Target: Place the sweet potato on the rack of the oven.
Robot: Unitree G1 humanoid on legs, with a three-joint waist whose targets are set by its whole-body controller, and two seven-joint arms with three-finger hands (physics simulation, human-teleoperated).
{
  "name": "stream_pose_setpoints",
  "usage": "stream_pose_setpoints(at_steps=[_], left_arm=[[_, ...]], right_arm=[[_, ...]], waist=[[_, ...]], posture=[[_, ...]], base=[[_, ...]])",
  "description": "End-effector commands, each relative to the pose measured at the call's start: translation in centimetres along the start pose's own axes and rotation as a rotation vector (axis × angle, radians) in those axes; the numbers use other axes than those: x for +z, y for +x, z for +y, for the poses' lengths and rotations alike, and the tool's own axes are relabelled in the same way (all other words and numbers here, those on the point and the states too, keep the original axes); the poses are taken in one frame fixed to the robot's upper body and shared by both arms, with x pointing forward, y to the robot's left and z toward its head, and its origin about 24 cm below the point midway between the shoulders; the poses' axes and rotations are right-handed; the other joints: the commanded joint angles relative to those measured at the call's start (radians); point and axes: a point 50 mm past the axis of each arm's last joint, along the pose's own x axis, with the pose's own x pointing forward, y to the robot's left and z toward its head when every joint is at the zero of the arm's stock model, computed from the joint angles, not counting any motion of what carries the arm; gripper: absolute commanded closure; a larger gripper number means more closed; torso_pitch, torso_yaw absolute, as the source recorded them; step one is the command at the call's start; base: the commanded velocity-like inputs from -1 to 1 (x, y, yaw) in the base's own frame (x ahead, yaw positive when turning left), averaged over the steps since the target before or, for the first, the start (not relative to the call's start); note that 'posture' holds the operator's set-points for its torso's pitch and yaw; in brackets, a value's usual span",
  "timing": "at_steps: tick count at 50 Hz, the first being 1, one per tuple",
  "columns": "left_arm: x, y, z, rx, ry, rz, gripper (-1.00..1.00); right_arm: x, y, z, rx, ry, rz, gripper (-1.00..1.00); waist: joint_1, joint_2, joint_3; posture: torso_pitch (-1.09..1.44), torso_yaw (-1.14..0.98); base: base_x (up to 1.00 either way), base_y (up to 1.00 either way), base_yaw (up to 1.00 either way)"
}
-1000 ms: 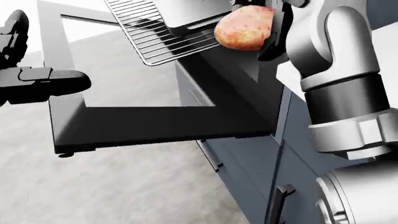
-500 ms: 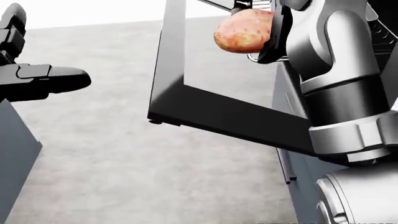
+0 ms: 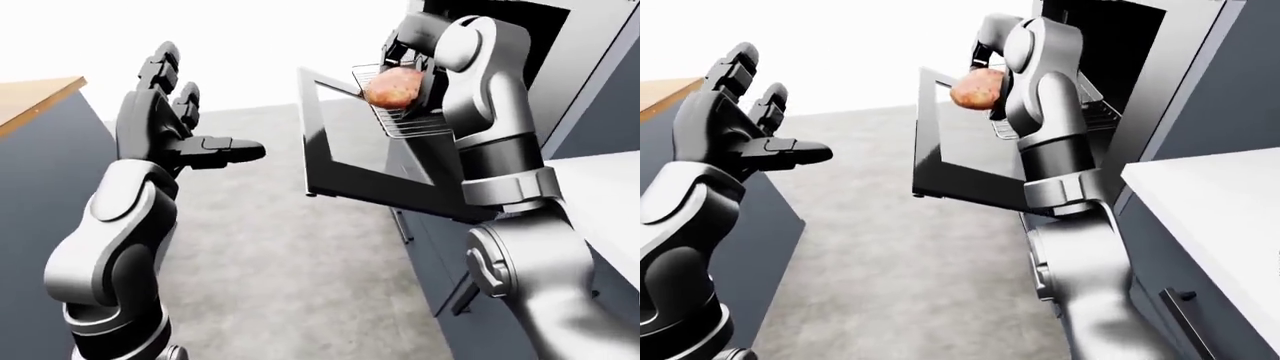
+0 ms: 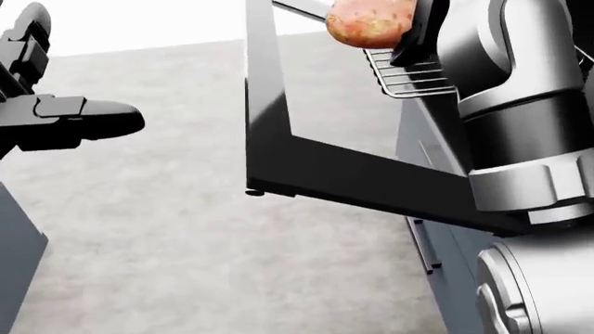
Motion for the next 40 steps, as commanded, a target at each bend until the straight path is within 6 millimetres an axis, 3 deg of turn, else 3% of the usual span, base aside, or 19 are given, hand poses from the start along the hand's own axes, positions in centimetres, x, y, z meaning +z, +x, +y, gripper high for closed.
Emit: stream_pose_setpoints(at_steps=[1,4,5,6,7,15,18,19,20,22,25,28,31,32,33,34,35,38,40], left_arm=[[1.2,-0.1,0.2,0.015,0.009,-0.062,-1.00],[1.4,0.1,0.2,0.019,0.014,-0.062,-1.00],[1.6,0.3,0.1,0.020,0.017,-0.063,-1.00],[1.8,0.5,0.1,0.024,0.021,-0.066,-1.00],[2.1,0.7,0.2,0.029,0.023,-0.067,-1.00],[3.5,2.2,-0.1,0.037,0.057,-0.090,-1.00],[4.1,2.3,-0.3,0.032,0.063,-0.099,-1.00],[4.3,2.4,-0.4,0.030,0.064,-0.101,-1.00],[4.3,2.4,-0.4,0.029,0.066,-0.102,-1.00],[4.2,2.5,-0.5,0.027,0.067,-0.101,-1.00],[4.3,2.5,-0.6,0.023,0.069,-0.101,-1.00],[4.4,2.6,-0.7,0.022,0.074,-0.102,-1.00],[4.4,2.7,-1.1,0.017,0.076,-0.103,-1.00],[4.4,2.8,-1.2,0.016,0.078,-0.102,-1.00],[4.5,2.8,-1.3,0.013,0.079,-0.104,-1.00],[4.5,2.8,-1.4,0.011,0.079,-0.105,-1.00],[4.5,2.8,-1.4,0.011,0.079,-0.105,-1.00],[4.4,2.6,-1.4,0.009,0.079,-0.105,-1.00],[4.4,2.6,-1.4,0.010,0.078,-0.106,-1.00]], right_arm=[[1.0,-0.9,-2.0,-0.077,-0.009,-0.039,1.00],[1.0,-1.0,-2.1,-0.081,-0.006,-0.039,1.00],[0.9,-1.1,-2.1,-0.082,-0.004,-0.039,1.00],[0.9,-1.1,-2.0,-0.081,-0.003,-0.038,1.00],[0.9,-1.1,-2.0,-0.081,-0.003,-0.038,1.00],[0.7,-1.3,-2.3,-0.086,0.000,-0.038,1.00],[0.6,-1.5,-2.5,-0.090,0.002,-0.036,1.00],[0.5,-1.5,-2.5,-0.091,0.003,-0.035,1.00],[0.5,-1.5,-2.5,-0.091,0.003,-0.034,1.00],[0.5,-1.5,-2.6,-0.093,0.002,-0.033,1.00],[0.2,-1.6,-2.4,-0.093,0.005,-0.028,1.00],[0.0,-1.5,-2.2,-0.093,0.009,-0.028,1.00],[-0.4,-1.7,-2.4,-0.095,0.008,-0.026,1.00],[-0.5,-1.7,-2.5,-0.097,0.008,-0.023,1.00],[-0.7,-1.8,-2.4,-0.098,0.010,-0.024,1.00],[-0.8,-1.9,-2.4,-0.098,0.000,-0.020,1.00],[-1.0,-1.9,-2.4,-0.103,-0.022,-0.011,1.00],[-1.0,-2.1,-2.6,-0.112,-0.010,-0.007,1.00],[-1.1,-2.2,-2.6,-0.111,-0.011,-0.002,1.00]], waist=[[0.003,0.001,-0.019],[-0.008,0.089,-0.042],[0.000,0.044,-0.022],[-0.009,0.068,-0.019],[-0.002,0.061,-0.020],[0.016,-0.010,-0.024],[0.026,-0.072,-0.036],[0.033,-0.079,-0.045],[0.021,-0.060,-0.035],[0.020,-0.078,-0.026],[0.013,-0.059,-0.026],[0.002,-0.015,-0.005],[-0.008,0.089,-0.028],[-0.003,0.050,-0.020],[-0.009,0.073,-0.017],[0.002,0.046,-0.001],[-0.005,0.041,-0.012],[0.000,-0.012,0.004],[0.008,-0.070,-0.026]], posture=[[0.00,0.00],[0.00,0.00],[0.00,0.00],[0.00,0.00],[0.00,0.00],[0.00,0.00],[0.00,0.00],[0.00,0.00],[0.00,0.00],[0.00,0.00],[0.00,0.00],[0.00,0.00],[0.00,0.00],[0.00,0.00],[0.00,0.00],[0.00,0.00],[0.00,0.00],[0.00,0.00],[0.00,0.00]], base=[[0.31,0.00,0.00],[0.30,0.00,0.00],[0.30,0.00,0.00],[0.30,0.00,0.00],[0.30,0.00,0.00],[0.31,0.00,0.00],[0.30,0.00,0.00],[0.30,0.00,0.00],[0.30,0.00,0.00],[0.30,0.00,0.00],[0.31,-0.02,0.00],[0.30,-0.17,0.00],[0.30,-0.29,0.00],[0.30,-0.27,0.00],[0.20,0.00,0.00],[0.00,0.00,0.00],[0.00,0.00,0.00],[0.00,0.00,0.00],[0.00,-0.22,0.00]])
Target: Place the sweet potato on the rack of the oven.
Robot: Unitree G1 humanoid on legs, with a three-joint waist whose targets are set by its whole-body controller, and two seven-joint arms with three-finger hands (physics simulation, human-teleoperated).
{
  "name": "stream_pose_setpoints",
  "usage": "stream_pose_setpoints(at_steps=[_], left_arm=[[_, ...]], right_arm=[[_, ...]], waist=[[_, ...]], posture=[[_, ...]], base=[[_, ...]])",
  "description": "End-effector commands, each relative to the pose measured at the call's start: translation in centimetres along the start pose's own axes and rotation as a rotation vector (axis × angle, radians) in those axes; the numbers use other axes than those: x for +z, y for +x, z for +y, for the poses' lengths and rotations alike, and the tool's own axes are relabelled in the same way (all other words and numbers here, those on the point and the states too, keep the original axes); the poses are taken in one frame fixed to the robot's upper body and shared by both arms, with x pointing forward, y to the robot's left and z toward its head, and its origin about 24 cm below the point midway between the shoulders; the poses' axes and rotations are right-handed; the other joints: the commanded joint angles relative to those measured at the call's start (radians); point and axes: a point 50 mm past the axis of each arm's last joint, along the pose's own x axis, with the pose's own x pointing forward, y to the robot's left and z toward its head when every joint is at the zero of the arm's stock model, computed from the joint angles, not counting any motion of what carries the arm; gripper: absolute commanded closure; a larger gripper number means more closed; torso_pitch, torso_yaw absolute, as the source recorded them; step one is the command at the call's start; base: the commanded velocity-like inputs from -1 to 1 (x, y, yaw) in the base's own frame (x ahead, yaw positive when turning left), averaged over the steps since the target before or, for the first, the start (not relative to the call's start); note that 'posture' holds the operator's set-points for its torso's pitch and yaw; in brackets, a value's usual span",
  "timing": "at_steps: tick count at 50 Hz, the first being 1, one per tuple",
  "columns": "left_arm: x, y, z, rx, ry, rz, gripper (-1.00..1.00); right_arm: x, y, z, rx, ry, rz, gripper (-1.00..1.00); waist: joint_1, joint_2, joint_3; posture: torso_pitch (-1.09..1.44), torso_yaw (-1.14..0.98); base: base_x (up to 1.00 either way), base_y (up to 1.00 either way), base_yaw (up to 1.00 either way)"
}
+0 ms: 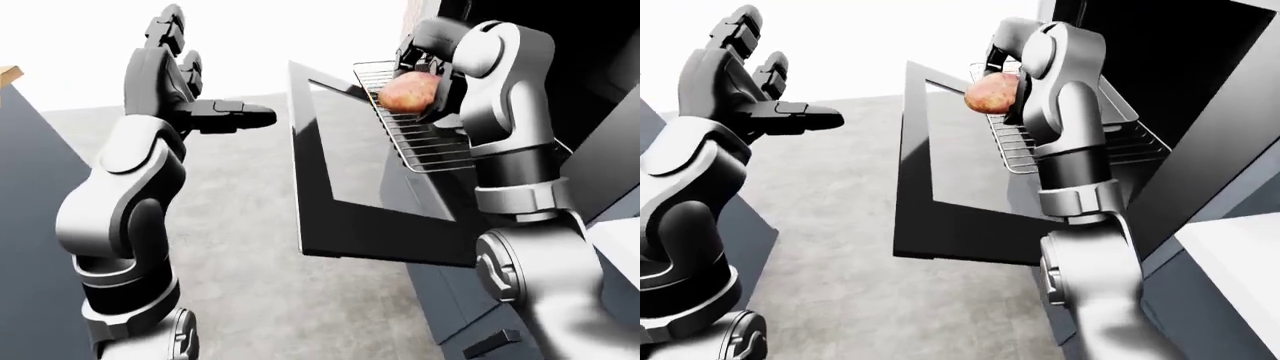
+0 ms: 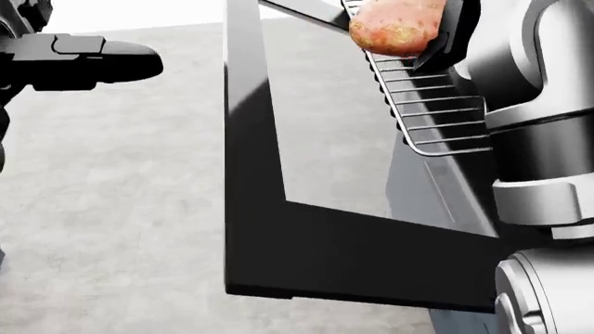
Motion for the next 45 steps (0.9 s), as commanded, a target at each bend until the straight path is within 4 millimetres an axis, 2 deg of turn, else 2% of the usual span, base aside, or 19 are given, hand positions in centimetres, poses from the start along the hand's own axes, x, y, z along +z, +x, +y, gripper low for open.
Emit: stream_pose_setpoints(at_steps=[1,3,6,8,9,10,11,15,17,19,32,34,37,38,39,40,42,43,45], left_arm=[[1.94,-0.20,0.15,0.002,0.003,-0.091,-1.00],[1.98,-0.26,0.13,0.002,0.002,-0.090,-1.00],[2.03,-0.34,0.13,0.001,0.002,-0.090,-1.00],[1.97,-0.30,0.14,0.000,0.001,-0.088,-1.00],[1.95,-0.24,0.17,-0.001,0.001,-0.088,-1.00],[1.98,-0.22,0.21,-0.001,0.000,-0.088,-1.00],[1.94,-0.21,0.22,-0.002,0.000,-0.088,-1.00],[1.96,-0.24,0.36,0.001,-0.001,-0.088,-1.00],[1.77,-0.22,0.26,0.000,-0.003,-0.088,-1.00],[1.48,-0.20,0.29,0.000,-0.005,-0.085,-1.00],[1.43,-0.08,0.19,-0.002,-0.003,-0.085,-1.00],[1.35,-0.12,0.27,0.000,-0.003,-0.084,-1.00],[1.29,-0.20,0.23,0.000,-0.004,-0.084,-1.00],[1.38,-0.21,0.22,-0.001,-0.004,-0.085,-1.00],[1.40,-0.20,0.22,-0.001,-0.004,-0.085,-1.00],[1.44,-0.21,0.22,-0.001,-0.004,-0.086,-1.00],[1.40,-0.24,0.26,-0.001,-0.004,-0.085,-1.00],[1.48,-0.27,0.26,-0.001,-0.003,-0.085,-1.00],[1.43,-0.28,0.25,-0.001,-0.002,-0.084,-1.00]], right_arm=[[0.77,-1.35,-2.70,-0.112,-0.006,-0.022,1.00],[0.80,-1.34,-2.79,-0.113,-0.006,-0.023,1.00],[0.84,-1.41,-2.91,-0.114,-0.007,-0.024,1.00],[0.82,-1.37,-2.88,-0.114,-0.007,-0.023,1.00],[0.85,-1.36,-2.93,-0.116,-0.007,-0.023,1.00],[0.93,-1.36,-3.00,-0.117,-0.008,-0.024,1.00],[0.95,-1.35,-3.01,-0.117,-0.009,-0.023,1.00],[0.95,-1.21,-2.52,-0.099,-0.023,-0.022,1.00],[0.97,-1.17,-2.49,-0.098,-0.019,-0.022,1.00],[1.00,-1.15,-2.49,-0.101,-0.020,-0.025,1.00],[0.73,-0.93,-2.16,-0.099,-0.013,-0.015,1.00],[0.68,-0.93,-2.19,-0.099,-0.013,-0.015,1.00],[0.83,-1.06,-2.35,-0.100,-0.015,-0.018,1.00],[0.84,-1.09,-2.41,-0.102,-0.019,-0.018,1.00],[0.87,-1.10,-2.43,-0.102,-0.021,-0.020,1.00],[0.86,-1.07,-2.39,-0.101,-0.024,-0.018,1.00],[0.80,-1.02,-2.31,-0.102,-0.022,-0.011,1.00],[0.78,-1.07,-2.34,-0.102,-0.024,-0.009,1.00],[0.70,-1.09,-2.41,-0.104,-0.024,-0.009,1.00]], waist=[[0.001,0.029,-0.054],[-0.003,0.028,-0.068],[0.000,0.026,-0.072],[0.001,0.020,-0.080],[0.001,0.009,-0.083],[-0.001,-0.006,-0.076],[0.004,-0.039,-0.052],[0.004,-0.041,-0.036],[0.002,-0.035,-0.024],[0.000,-0.029,-0.022],[0.001,-0.001,-0.036],[0.004,0.009,-0.039],[0.001,0.038,-0.053],[0.002,0.016,-0.048],[0.002,0.019,-0.055],[0.002,0.028,-0.058],[0.001,0.057,-0.042],[0.000,0.055,-0.065],[0.005,0.089,-0.065]], posture=[[0.00,0.00],[0.00,0.00],[0.00,0.00],[0.00,0.00],[0.00,0.00],[0.00,0.00],[0.00,0.00],[0.00,0.00],[0.00,0.00],[0.00,0.00],[0.00,0.00],[0.00,0.00],[0.00,0.00],[0.00,0.00],[0.00,0.00],[0.00,0.00],[0.00,0.00],[0.00,0.00],[0.00,0.00]], base=[[0.00,-0.45,0.00],[0.00,-0.46,0.00],[0.00,-0.46,0.00],[0.00,-0.43,0.00],[0.00,-0.37,0.00],[0.00,-0.05,0.00],[0.00,0.00,0.00],[0.00,0.00,0.00],[0.00,0.00,0.00],[0.00,0.00,0.00],[0.00,0.00,0.00],[0.00,0.00,0.00],[0.00,0.00,0.00],[0.00,0.00,0.00],[0.00,0.00,0.00],[0.00,0.00,0.00],[0.00,0.00,0.00],[0.00,-0.26,0.00],[0.00,-0.30,0.00]])
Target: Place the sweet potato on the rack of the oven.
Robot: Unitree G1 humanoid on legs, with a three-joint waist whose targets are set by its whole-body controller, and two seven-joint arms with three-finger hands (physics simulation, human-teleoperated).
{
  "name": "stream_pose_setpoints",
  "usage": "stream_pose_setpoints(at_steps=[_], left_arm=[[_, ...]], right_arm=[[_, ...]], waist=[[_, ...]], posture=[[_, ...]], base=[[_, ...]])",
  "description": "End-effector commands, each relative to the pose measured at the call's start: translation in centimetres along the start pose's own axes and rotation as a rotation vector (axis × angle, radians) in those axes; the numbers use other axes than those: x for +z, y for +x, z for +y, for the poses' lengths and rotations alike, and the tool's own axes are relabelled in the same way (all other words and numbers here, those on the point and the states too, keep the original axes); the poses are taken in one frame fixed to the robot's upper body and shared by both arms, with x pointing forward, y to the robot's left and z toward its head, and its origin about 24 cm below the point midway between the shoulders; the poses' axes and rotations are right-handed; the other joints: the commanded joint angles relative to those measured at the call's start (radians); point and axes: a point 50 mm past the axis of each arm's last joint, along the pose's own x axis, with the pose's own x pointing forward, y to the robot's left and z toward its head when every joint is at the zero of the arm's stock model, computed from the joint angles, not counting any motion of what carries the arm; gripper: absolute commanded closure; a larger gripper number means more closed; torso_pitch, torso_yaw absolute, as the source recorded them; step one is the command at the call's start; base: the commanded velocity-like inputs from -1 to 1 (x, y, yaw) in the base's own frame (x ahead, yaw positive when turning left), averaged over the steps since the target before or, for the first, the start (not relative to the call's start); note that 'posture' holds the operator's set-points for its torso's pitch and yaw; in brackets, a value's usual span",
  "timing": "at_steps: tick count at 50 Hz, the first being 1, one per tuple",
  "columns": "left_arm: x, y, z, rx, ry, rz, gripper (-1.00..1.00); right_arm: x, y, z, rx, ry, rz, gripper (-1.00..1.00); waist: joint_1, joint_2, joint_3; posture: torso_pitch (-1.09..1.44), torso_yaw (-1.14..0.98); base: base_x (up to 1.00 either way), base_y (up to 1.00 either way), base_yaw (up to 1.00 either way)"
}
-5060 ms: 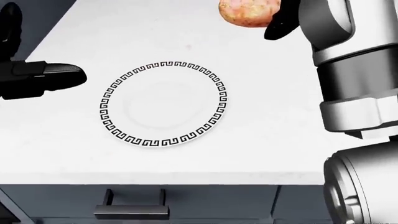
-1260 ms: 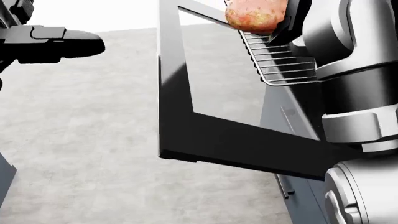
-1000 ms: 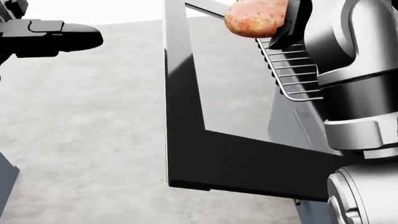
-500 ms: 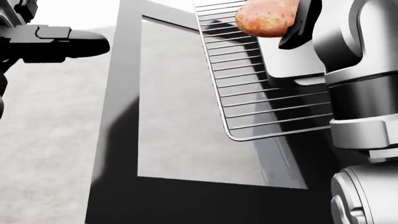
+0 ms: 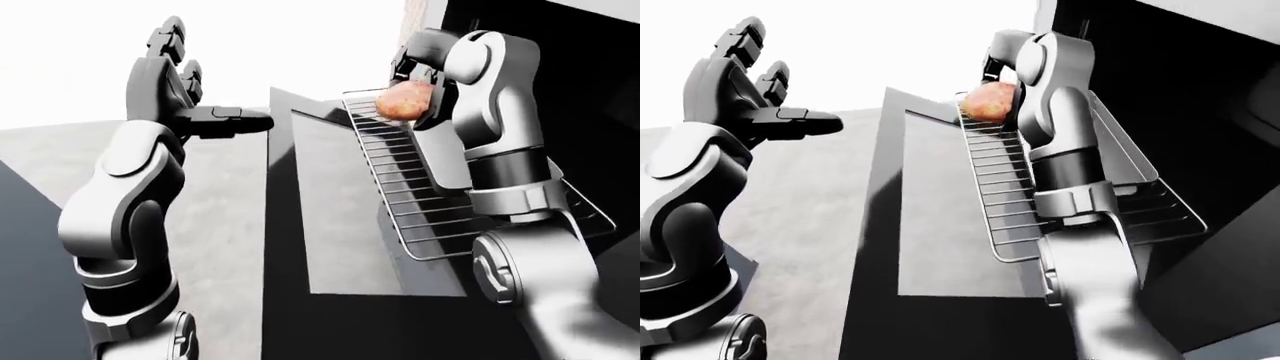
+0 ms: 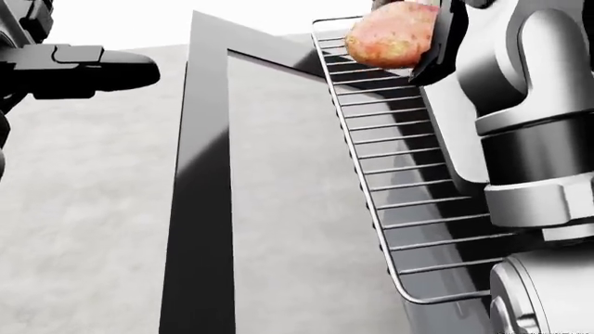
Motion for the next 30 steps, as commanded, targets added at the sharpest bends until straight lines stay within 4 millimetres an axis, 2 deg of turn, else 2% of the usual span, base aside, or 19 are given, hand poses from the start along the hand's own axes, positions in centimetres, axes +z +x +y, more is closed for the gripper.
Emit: stream_pose_setpoints(at_steps=[1,2,3,6,9,11,12,13,18,22,30], left_arm=[[2.3,-0.4,-0.2,-0.010,-0.001,-0.120,-1.00],[2.3,-0.4,-0.2,-0.010,-0.001,-0.120,-1.00],[2.3,-0.4,-0.2,-0.011,-0.001,-0.120,-1.00],[2.4,-0.4,-0.3,-0.013,-0.002,-0.119,-1.00],[2.5,-0.4,-0.2,-0.012,-0.003,-0.119,-1.00],[2.5,-0.4,-0.1,-0.012,-0.003,-0.119,-1.00],[2.4,-0.4,-0.1,-0.012,-0.004,-0.119,-1.00],[2.4,-0.4,-0.1,-0.012,-0.003,-0.118,-1.00],[2.2,-0.3,0.1,-0.008,-0.003,-0.117,-1.00],[1.9,-0.4,0.0,-0.007,-0.003,-0.115,-1.00],[1.8,-0.3,0.1,-0.006,-0.002,-0.112,-1.00]], right_arm=[[0.4,-1.9,-3.5,-0.152,-0.002,-0.018,1.00],[0.4,-1.9,-3.6,-0.153,-0.004,-0.018,1.00],[0.4,-2.0,-3.7,-0.154,-0.005,-0.018,1.00],[0.4,-2.1,-3.9,-0.155,-0.013,-0.017,1.00],[0.3,-2.1,-4.4,-0.161,-0.018,-0.010,1.00],[0.4,-2.1,-4.5,-0.162,-0.019,-0.010,1.00],[0.3,-2.0,-4.5,-0.164,-0.023,-0.008,1.00],[0.2,-1.9,-4.5,-0.161,-0.027,-0.004,1.00],[-0.8,-1.4,-4.8,-0.171,-0.035,0.028,1.00],[-1.8,-1.2,-5.1,-0.177,-0.025,0.054,1.00],[-2.8,-0.2,-4.5,-0.194,-0.020,0.083,1.00]], waist=[[-0.005,0.013,-0.043],[-0.004,0.005,-0.029],[-0.004,-0.011,-0.015],[0.000,-0.041,0.005],[0.011,-0.081,-0.007],[0.022,-0.135,-0.027],[0.018,-0.085,-0.012],[0.014,-0.089,-0.017],[-0.007,-0.060,-0.024],[-0.015,-0.056,-0.029],[-0.019,-0.063,-0.031]], posture=[[0.00,0.00],[0.00,0.00],[0.00,0.00],[0.00,0.00],[0.00,0.00],[0.00,0.00],[0.00,0.00],[0.00,0.00],[0.00,0.00],[0.00,0.00],[0.00,0.00]], base=[[0.00,-0.19,0.00],[0.00,0.00,0.00],[0.00,0.00,0.00],[0.00,0.00,0.00],[0.00,0.00,0.00],[0.00,0.00,0.00],[0.00,0.00,0.00],[0.00,0.00,0.00],[0.00,0.00,0.00],[0.00,0.00,0.00],[0.00,0.00,0.00]])
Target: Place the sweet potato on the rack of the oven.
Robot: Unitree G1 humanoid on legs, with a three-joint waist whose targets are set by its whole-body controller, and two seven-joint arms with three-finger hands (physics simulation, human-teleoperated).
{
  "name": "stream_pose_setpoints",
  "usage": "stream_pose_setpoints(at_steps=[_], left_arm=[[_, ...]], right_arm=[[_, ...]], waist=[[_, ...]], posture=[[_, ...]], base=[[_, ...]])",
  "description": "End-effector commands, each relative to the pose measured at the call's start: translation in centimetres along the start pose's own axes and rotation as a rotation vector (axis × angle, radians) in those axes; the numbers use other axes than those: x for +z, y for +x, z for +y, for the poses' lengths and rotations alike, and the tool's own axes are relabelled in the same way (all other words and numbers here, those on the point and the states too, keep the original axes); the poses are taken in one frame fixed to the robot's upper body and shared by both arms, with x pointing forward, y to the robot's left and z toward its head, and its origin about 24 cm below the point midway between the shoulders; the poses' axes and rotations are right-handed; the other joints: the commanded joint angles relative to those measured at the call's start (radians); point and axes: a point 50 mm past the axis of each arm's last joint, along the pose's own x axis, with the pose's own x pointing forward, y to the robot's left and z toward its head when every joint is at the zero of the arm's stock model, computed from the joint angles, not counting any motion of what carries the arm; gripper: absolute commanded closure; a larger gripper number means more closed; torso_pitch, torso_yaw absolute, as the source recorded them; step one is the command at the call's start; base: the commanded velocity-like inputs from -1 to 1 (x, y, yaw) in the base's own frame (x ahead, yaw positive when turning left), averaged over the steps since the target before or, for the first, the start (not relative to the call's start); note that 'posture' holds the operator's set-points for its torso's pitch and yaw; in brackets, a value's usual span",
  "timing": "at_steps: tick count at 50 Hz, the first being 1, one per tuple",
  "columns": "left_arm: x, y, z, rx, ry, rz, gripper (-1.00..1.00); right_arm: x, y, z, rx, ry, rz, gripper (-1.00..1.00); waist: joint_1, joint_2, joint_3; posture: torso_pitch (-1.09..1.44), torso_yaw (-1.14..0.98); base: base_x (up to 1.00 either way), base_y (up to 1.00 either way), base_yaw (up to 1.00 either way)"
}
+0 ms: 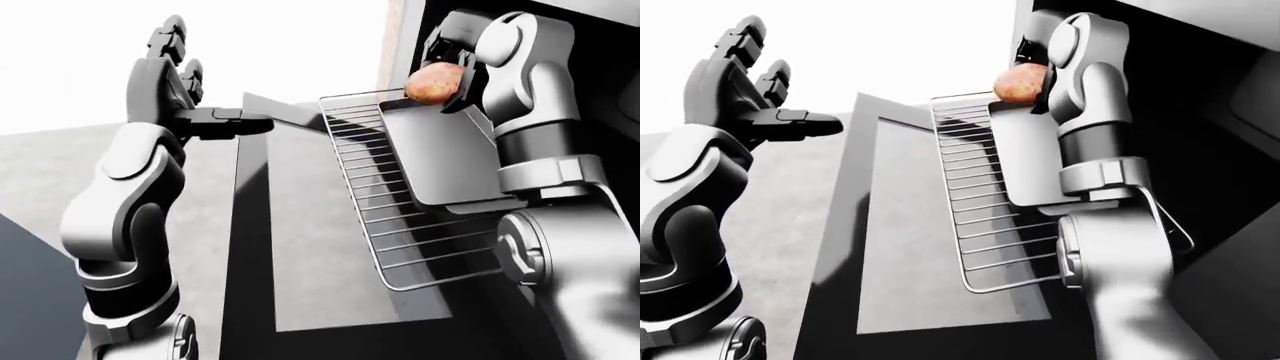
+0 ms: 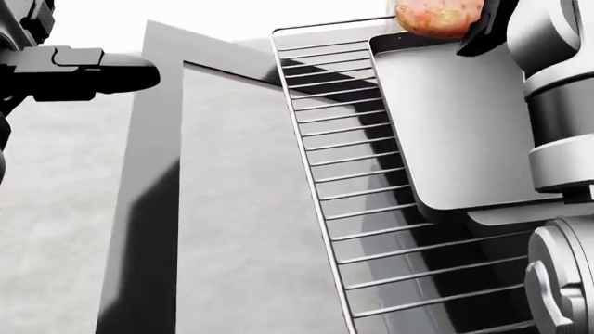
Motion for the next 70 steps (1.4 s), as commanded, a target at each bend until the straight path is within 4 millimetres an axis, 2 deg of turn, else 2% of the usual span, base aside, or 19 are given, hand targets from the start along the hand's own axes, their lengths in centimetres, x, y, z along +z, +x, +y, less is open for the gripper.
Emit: stream_pose_setpoints(at_steps=[1,15,40,59,61,63,70], left_arm=[[1.9,-0.2,0.2,0.007,0.003,-0.094,-1.00],[1.9,-0.2,0.2,0.006,0.004,-0.091,-1.00],[1.1,-0.4,0.2,0.005,0.005,-0.081,-1.00],[1.4,-0.3,0.1,0.003,0.009,-0.081,-1.00],[1.5,-0.3,0.1,0.002,0.010,-0.081,-1.00],[1.5,-0.2,0.1,0.002,0.008,-0.081,-1.00],[1.2,-0.4,0.2,0.005,0.007,-0.079,-1.00]], right_arm=[[0.4,-0.7,-2.1,-0.105,0.006,-0.022,1.00],[-1.4,0.3,-0.6,-0.113,0.002,0.025,1.00],[-4.5,2.0,3.1,-0.136,0.108,0.107,0.98],[-5.1,2.5,4.2,-0.157,0.103,0.154,0.98],[-5.1,2.5,4.4,-0.157,0.104,0.154,0.95],[-5.1,2.6,4.6,-0.158,0.107,0.153,0.83],[-5.1,2.8,5.5,-0.150,0.113,0.154,0.84]], waist=[[0.001,-0.001,-0.032],[0.007,-0.003,-0.026],[0.012,-0.004,-0.036],[0.015,-0.005,-0.045],[0.014,-0.005,-0.046],[0.015,-0.005,-0.046],[0.015,-0.006,-0.048]], posture=[[0.00,0.00],[0.00,0.00],[0.00,0.00],[0.00,0.00],[0.00,0.00],[0.00,0.00],[0.00,0.00]], base=[[0.00,0.00,0.00],[0.00,0.00,0.00],[0.00,0.00,0.00],[0.00,0.00,0.00],[0.00,0.00,0.00],[0.00,0.00,0.00],[0.00,0.00,0.00]])
